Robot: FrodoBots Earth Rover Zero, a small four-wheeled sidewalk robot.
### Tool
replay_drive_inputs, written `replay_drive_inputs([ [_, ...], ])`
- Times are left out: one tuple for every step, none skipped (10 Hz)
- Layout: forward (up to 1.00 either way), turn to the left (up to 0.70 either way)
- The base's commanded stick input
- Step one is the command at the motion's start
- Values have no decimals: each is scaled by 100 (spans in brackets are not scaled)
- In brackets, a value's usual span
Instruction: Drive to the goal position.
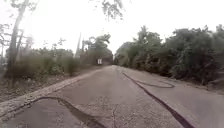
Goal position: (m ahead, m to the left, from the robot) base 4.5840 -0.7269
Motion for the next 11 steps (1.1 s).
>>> replay_drive_inputs([
  [85, 0],
  [85, 0],
  [85, 0],
  [85, 0],
  [85, 0],
  [85, 0],
  [85, 0],
  [85, 0],
  [85, 0],
  [85, 0],
  [85, 0],
])
